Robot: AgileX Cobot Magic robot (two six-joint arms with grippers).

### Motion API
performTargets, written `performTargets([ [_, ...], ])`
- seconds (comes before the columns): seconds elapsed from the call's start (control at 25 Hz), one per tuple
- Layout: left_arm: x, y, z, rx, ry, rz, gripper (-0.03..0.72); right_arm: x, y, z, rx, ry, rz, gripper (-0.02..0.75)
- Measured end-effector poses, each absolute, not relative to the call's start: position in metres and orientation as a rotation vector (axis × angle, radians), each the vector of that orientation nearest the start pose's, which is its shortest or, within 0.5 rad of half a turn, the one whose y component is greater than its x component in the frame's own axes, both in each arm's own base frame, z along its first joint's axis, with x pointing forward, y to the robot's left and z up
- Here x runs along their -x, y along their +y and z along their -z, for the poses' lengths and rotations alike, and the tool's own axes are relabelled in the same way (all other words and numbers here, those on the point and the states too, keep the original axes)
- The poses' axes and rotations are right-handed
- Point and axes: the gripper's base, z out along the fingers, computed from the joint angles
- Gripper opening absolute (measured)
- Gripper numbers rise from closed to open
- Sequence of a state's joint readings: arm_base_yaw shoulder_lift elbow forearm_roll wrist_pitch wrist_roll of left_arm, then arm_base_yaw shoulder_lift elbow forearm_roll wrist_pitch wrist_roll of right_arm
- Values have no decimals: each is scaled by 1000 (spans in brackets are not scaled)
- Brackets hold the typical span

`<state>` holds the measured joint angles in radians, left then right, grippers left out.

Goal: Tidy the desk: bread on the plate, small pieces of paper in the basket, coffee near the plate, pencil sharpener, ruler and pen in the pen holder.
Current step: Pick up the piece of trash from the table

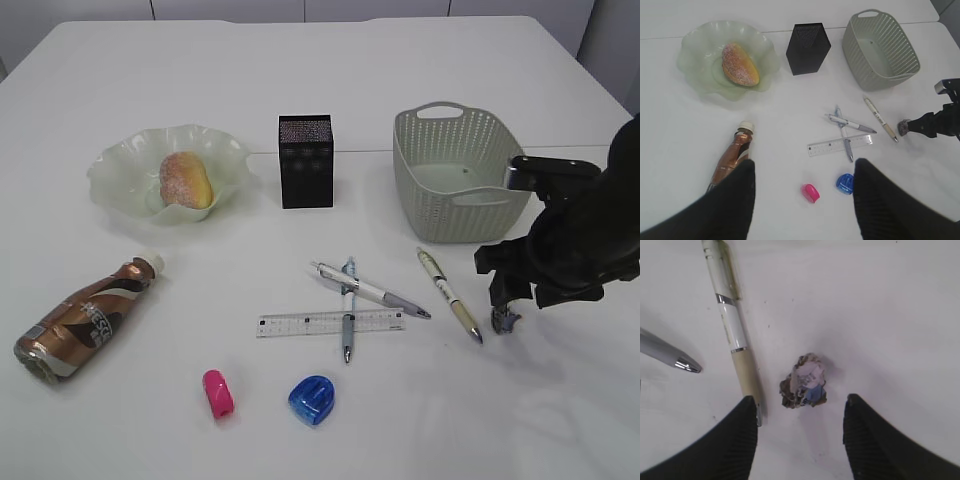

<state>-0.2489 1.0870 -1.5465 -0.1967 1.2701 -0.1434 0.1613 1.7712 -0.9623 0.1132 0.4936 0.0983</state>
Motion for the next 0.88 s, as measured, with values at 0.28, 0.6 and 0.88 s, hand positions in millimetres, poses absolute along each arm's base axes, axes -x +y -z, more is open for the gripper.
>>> performTargets([
  [0.28, -163, -60, -481, -155, 2309, 466, 445, -328, 60, -140, -28, 2827, -151, 435],
  [0.6, -163, -60, -481, -155, 2309, 466, 444, -334, 60, -138, -15, 2792, -143, 435],
  [0.88, -163, -60, -481, -155, 2309, 468, 444, -341, 61, -135, -14, 2795, -142, 435],
])
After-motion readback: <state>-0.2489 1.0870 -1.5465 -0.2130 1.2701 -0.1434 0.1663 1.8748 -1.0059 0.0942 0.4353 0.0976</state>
